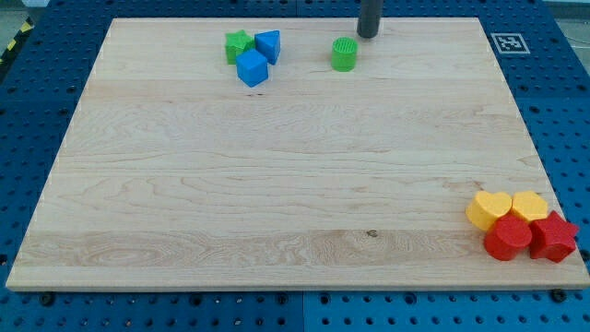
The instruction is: Push the green circle close to the blue blocks
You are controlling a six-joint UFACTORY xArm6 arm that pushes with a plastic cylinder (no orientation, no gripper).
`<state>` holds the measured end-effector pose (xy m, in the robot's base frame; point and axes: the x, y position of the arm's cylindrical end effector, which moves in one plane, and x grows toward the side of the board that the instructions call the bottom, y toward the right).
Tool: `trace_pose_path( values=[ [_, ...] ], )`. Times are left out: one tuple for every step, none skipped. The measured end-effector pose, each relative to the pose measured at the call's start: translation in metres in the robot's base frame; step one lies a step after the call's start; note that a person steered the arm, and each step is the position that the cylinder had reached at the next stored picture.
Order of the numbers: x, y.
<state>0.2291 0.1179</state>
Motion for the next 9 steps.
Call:
trace_pose_path(
  values=[
    [0.037, -0.003],
    [0.058, -0.044],
    [0.058, -0.083],
    [0.058, -0.082],
    [0.065, -0.088],
    [0.078, -0.115],
    [0.078, -0.121],
    [0.071, -0.091],
    [0.071, -0.069]
  ],
)
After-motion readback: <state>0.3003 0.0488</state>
